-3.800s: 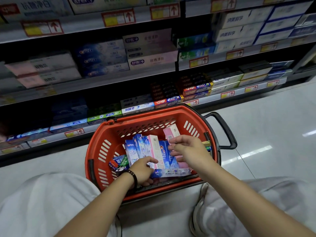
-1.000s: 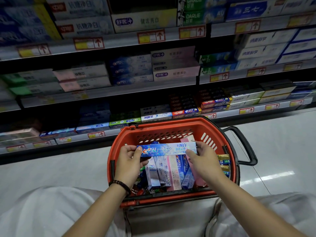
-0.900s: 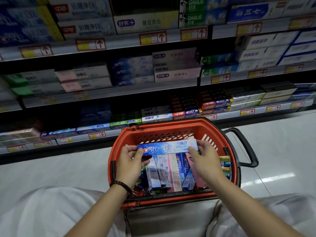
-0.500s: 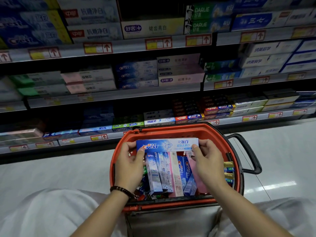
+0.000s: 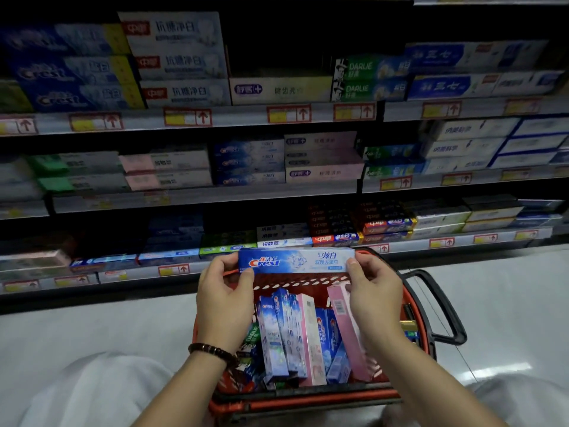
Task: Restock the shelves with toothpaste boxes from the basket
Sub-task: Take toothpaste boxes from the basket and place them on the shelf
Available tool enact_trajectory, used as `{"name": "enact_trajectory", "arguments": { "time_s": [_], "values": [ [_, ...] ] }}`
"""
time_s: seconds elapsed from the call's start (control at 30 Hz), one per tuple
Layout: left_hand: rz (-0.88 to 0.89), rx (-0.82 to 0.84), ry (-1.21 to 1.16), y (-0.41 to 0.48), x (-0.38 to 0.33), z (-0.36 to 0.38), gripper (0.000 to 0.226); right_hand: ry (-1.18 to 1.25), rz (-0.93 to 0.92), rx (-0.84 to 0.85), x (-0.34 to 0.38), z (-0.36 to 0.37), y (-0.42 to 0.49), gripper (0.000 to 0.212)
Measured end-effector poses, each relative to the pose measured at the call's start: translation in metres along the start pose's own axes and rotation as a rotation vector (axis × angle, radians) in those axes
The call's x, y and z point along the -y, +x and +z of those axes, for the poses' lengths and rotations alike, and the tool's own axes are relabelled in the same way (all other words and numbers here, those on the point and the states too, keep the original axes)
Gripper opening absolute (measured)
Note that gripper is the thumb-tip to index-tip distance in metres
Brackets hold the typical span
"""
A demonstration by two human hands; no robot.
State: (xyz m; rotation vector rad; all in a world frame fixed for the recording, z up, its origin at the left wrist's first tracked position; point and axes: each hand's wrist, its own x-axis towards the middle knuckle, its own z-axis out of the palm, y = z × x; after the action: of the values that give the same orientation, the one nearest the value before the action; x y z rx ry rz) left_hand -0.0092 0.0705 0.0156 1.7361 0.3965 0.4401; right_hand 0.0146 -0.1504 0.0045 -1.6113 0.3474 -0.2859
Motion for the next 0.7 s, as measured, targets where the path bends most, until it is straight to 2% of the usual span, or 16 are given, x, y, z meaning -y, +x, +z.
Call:
{"name": "enact_trajectory", "arguments": {
  "time_s": [0.23,0.57,0.7],
  "values": [
    [-0.061,0.027,0.002,0.020,-0.029,0.003,0.026,-0.052,-0.002,0.004,0.020,0.004,0.024,0.013],
    [-0.026,0.004,0.059,0.071,-0.057,0.008,0.038,-0.059,-0.058,-0.005,0.052,0.040,0.058,0.018],
    [-0.041,-0.005,0.029,0.098,-0.058,0.013,0.039,-0.090,-0.086,-0.025,0.060,0.059,0.079,0.013]
  ]
}}
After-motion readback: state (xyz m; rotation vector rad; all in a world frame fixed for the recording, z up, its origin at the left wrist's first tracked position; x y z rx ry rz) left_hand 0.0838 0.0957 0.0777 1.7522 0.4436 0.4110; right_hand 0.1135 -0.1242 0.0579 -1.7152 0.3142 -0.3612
